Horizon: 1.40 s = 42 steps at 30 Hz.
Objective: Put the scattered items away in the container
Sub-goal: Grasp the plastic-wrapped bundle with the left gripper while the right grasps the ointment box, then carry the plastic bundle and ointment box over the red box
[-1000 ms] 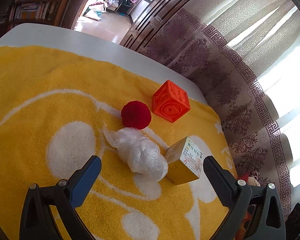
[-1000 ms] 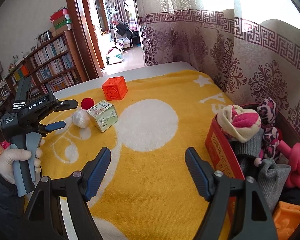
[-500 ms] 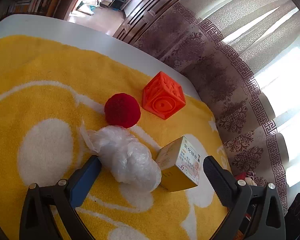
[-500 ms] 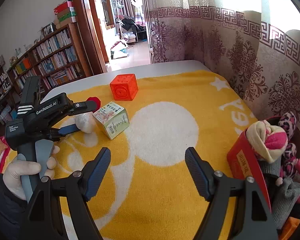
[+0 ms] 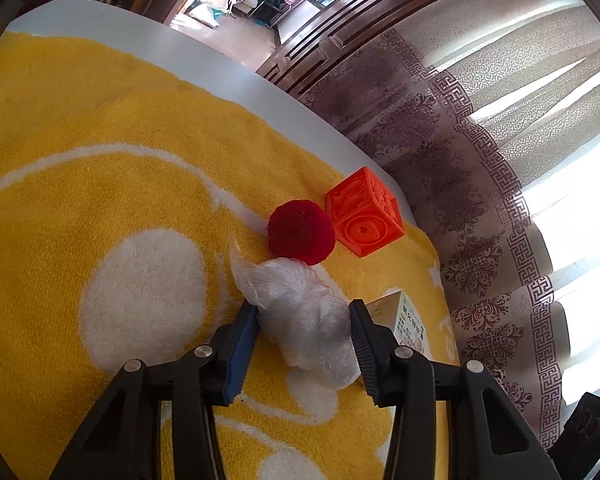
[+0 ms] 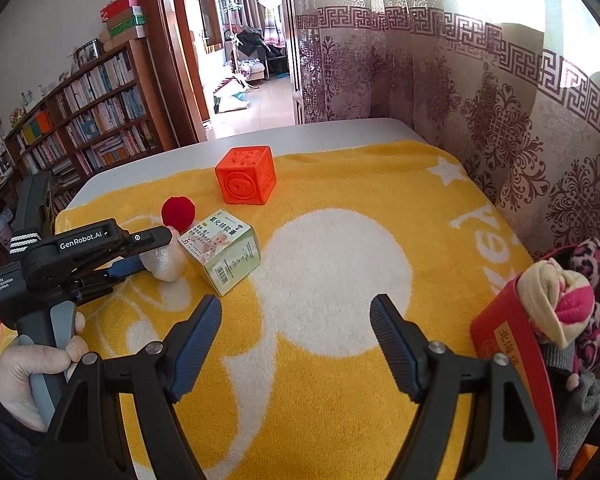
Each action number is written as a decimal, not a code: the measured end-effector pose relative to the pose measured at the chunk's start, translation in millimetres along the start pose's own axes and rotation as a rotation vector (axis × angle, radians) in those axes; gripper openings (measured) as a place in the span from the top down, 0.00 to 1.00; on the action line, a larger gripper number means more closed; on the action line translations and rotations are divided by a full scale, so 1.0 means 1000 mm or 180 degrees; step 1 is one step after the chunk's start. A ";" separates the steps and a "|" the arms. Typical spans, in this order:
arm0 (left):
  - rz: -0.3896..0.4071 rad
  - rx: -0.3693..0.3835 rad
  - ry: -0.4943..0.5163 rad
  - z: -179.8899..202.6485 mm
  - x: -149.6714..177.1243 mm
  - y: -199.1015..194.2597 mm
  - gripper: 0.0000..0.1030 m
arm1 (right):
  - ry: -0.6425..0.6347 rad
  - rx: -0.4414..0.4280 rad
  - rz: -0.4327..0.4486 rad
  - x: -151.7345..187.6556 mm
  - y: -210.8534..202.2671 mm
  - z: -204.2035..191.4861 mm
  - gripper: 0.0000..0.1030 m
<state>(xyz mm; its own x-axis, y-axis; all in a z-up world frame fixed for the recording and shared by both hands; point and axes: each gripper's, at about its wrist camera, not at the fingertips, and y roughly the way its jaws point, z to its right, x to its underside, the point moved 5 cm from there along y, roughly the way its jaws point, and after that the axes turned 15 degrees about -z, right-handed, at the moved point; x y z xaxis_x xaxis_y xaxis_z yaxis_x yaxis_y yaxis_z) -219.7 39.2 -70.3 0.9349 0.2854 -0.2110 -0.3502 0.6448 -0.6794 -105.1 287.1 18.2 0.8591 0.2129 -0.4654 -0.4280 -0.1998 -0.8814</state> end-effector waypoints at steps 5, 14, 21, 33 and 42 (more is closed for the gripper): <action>0.0054 0.0002 0.0069 0.006 0.002 -0.008 0.57 | -0.0038 -0.0150 -0.0062 -0.017 0.015 -0.010 0.22; 0.0333 -0.0190 0.0157 0.009 -0.002 -0.031 0.57 | 0.0191 -0.0514 -0.0335 -0.043 0.046 -0.027 0.22; 0.0434 -0.0264 -0.0004 -0.007 -0.005 -0.042 0.57 | 0.0126 -0.0307 -0.0381 -0.057 0.067 -0.051 0.22; 0.0386 -0.0281 0.0010 -0.007 -0.004 -0.038 0.57 | 0.0081 0.0017 -0.0353 -0.045 0.074 -0.040 0.34; 0.0379 -0.0272 0.0138 0.007 0.000 -0.037 0.57 | 0.0273 -0.0081 -0.0085 -0.025 0.021 -0.006 0.34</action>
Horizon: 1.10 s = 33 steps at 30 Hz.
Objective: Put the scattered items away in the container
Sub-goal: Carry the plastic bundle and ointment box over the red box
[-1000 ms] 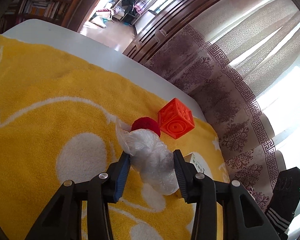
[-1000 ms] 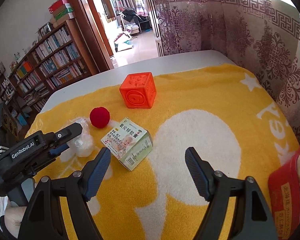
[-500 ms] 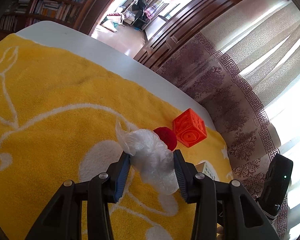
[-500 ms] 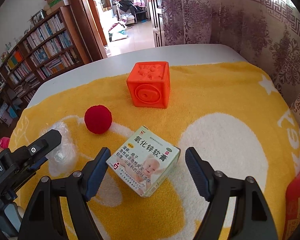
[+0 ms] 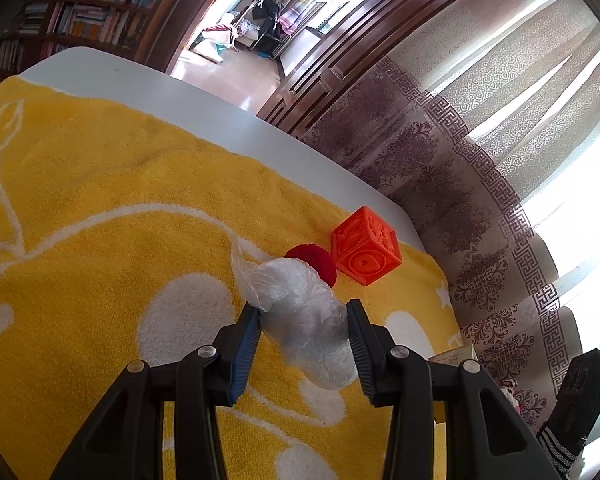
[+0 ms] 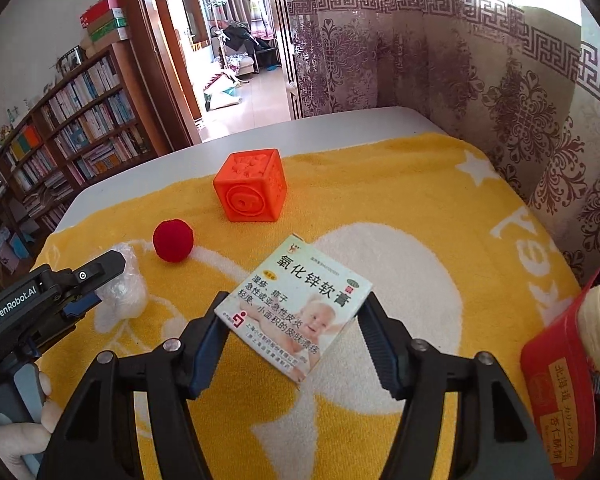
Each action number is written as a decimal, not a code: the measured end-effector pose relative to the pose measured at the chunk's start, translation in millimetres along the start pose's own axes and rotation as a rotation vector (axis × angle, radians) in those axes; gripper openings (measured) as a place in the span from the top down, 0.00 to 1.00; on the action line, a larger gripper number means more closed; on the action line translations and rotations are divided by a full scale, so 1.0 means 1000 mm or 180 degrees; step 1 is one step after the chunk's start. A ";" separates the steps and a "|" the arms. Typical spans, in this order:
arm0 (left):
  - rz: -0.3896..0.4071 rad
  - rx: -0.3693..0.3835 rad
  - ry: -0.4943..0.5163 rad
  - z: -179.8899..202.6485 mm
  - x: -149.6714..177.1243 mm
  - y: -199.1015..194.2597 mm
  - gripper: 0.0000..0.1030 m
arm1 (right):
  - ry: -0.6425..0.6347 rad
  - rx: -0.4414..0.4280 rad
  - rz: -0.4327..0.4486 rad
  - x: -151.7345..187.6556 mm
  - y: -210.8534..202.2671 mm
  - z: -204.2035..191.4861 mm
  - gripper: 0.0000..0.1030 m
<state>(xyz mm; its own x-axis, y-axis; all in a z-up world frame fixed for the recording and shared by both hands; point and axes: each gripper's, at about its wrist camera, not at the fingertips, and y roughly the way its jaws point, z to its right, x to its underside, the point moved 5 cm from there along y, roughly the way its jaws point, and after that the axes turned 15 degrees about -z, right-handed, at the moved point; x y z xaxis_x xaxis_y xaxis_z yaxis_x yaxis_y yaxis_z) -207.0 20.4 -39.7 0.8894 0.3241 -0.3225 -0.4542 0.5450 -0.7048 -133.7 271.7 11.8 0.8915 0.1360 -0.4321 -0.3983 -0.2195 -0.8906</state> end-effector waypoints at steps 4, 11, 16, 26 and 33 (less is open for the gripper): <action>0.0000 0.0036 0.0075 0.010 0.003 -0.003 0.56 | 0.0079 0.0004 0.0157 0.013 -0.031 0.017 0.34; -0.0025 0.0115 0.0328 0.039 0.012 -0.006 0.56 | 0.0343 0.0131 0.0474 0.037 -0.091 0.069 0.34; -0.0075 0.0163 0.0543 0.065 0.023 -0.005 0.56 | 0.0637 0.0361 0.0604 0.059 -0.126 0.121 0.34; -0.0167 0.0299 0.1032 0.119 0.055 -0.008 0.56 | 0.1198 0.0601 0.0755 0.105 -0.165 0.206 0.34; -0.0250 0.0404 0.1374 0.163 0.084 -0.013 0.56 | 0.1242 0.0619 0.0638 0.122 -0.162 0.226 0.34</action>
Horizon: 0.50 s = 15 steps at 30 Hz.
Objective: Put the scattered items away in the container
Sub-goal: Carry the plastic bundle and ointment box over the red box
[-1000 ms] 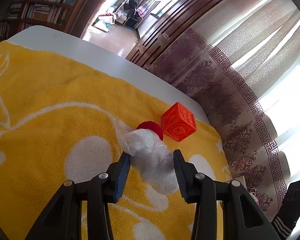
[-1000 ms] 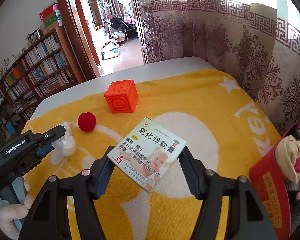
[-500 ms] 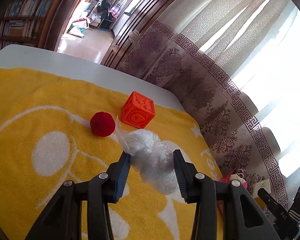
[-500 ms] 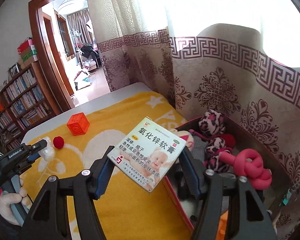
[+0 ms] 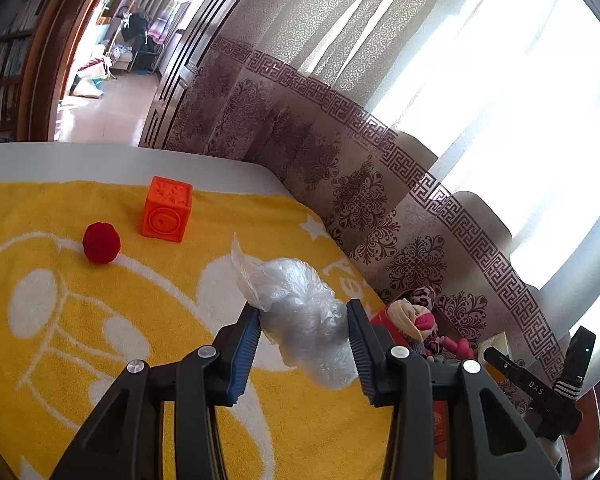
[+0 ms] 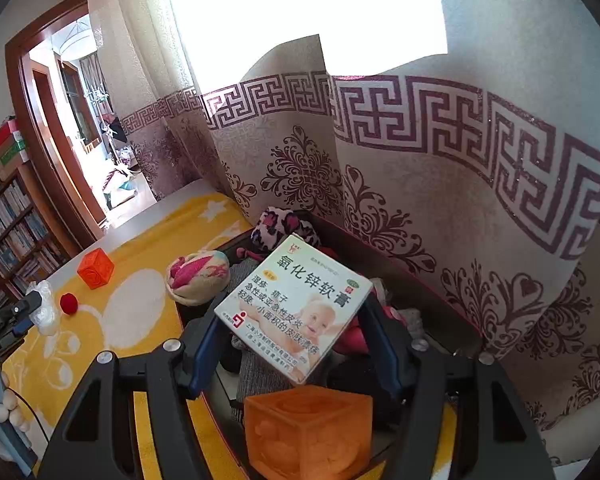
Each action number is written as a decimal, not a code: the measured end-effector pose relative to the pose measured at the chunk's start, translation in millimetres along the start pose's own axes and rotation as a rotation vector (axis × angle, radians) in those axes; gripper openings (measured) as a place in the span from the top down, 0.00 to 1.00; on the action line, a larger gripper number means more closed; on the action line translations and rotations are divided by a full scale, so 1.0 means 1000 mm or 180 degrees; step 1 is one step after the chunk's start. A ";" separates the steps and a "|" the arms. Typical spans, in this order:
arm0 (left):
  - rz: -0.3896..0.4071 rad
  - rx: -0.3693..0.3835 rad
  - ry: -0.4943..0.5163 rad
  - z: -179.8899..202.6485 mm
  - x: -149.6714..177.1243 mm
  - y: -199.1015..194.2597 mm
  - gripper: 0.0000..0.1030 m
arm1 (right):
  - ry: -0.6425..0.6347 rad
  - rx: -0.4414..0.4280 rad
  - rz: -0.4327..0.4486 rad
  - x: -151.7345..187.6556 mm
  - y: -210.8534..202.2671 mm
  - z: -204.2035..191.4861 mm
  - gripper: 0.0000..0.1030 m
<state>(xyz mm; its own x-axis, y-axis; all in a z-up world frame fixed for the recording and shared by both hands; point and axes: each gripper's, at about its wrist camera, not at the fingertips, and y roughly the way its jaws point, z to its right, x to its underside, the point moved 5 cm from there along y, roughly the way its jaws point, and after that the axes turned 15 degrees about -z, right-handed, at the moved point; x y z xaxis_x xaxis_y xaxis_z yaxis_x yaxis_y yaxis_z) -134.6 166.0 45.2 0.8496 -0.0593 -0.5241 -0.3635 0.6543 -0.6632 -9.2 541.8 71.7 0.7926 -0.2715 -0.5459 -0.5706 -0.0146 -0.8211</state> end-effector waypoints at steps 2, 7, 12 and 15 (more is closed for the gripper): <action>-0.0023 0.0009 0.0096 0.015 0.003 0.001 0.56 | 0.0025 0.0011 -0.0042 0.003 0.004 0.005 0.34; -0.0131 0.0066 0.0238 0.049 0.008 0.011 0.56 | 0.0118 0.0053 -0.0135 0.004 0.015 0.023 0.34; -0.0249 0.0075 0.0425 0.085 0.012 0.032 0.56 | -0.0018 0.0053 -0.0122 0.007 0.016 0.027 0.33; -0.0338 0.0103 0.0552 0.109 0.016 0.048 0.56 | -0.0139 0.0065 -0.0087 0.008 0.015 0.025 0.33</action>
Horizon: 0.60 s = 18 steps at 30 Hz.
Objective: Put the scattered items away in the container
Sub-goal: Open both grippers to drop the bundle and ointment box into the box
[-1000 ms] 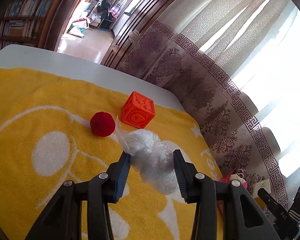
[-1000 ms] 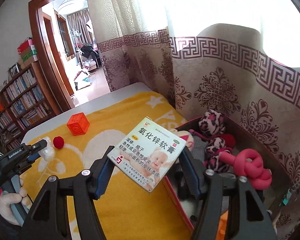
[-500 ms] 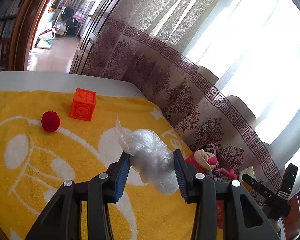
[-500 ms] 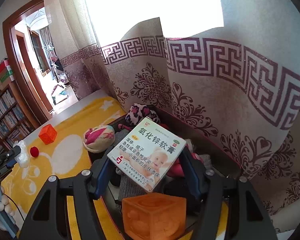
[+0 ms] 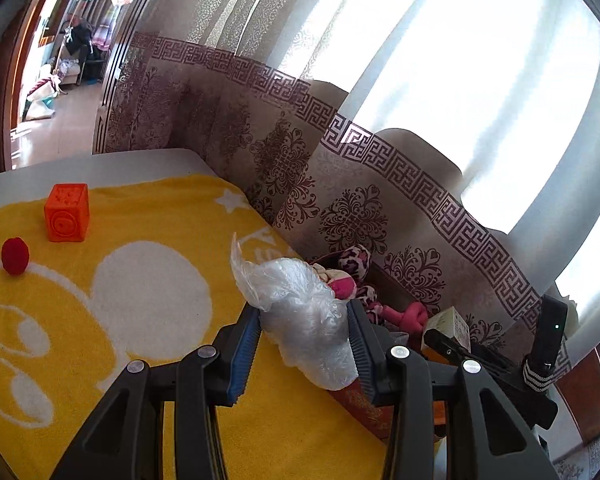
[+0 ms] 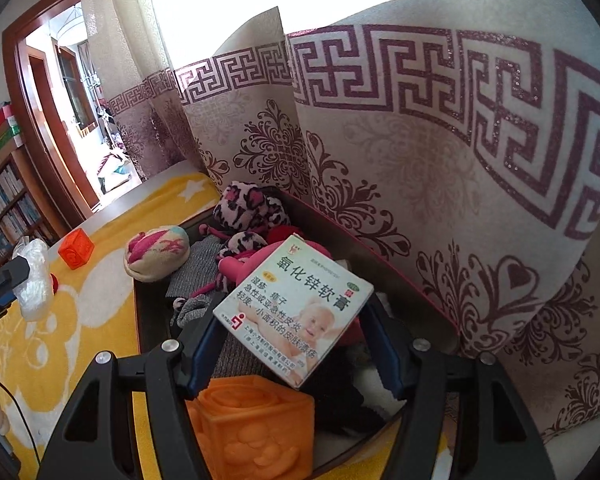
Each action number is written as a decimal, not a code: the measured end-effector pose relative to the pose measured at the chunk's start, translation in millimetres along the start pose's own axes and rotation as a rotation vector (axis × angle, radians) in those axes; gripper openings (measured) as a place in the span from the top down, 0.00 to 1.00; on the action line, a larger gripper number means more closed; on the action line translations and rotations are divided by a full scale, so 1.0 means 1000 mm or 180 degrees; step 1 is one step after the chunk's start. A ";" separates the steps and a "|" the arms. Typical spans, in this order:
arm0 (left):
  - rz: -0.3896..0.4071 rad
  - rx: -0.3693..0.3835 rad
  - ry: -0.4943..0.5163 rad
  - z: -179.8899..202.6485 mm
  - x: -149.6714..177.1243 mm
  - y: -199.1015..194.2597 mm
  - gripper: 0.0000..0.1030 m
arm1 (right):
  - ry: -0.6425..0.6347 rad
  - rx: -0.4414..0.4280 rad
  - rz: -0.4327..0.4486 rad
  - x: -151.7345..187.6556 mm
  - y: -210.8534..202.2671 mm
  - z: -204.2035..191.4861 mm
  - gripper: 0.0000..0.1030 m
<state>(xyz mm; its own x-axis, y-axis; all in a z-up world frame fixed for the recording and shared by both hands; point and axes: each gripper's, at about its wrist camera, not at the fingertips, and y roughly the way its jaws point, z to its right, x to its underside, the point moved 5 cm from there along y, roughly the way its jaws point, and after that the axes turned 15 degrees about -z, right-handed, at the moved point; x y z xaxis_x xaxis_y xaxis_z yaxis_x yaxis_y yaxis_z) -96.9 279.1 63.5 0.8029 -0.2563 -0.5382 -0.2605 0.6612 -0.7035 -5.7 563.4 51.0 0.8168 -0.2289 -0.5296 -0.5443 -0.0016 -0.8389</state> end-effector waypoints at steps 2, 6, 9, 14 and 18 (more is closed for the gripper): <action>-0.0059 0.0028 0.0088 0.017 -0.001 0.012 0.56 | -0.0046 -0.0027 0.0022 0.001 -0.001 0.001 0.33; -0.0148 0.0110 0.0220 0.045 -0.003 0.031 0.56 | -0.0042 -0.0063 0.0087 0.002 -0.007 0.007 0.32; -0.0219 0.0155 0.0315 0.063 -0.005 0.046 0.56 | -0.0057 -0.0068 0.0152 0.002 -0.012 0.011 0.32; -0.0365 0.0197 0.0422 0.082 -0.004 0.072 0.56 | 0.0000 -0.0127 0.0214 0.002 -0.016 0.017 0.31; -0.0466 0.0172 0.0386 0.081 0.000 0.086 0.02 | 0.0027 -0.0141 0.0245 0.002 -0.018 0.019 0.29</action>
<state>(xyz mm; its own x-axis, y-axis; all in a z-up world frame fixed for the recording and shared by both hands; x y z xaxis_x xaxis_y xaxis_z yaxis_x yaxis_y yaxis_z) -75.9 393.1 41.0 0.7587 -0.4334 -0.4862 -0.1139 0.6466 -0.7542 9.4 581.9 62.6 0.7706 -0.2383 -0.5911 -0.6136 -0.0266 -0.7892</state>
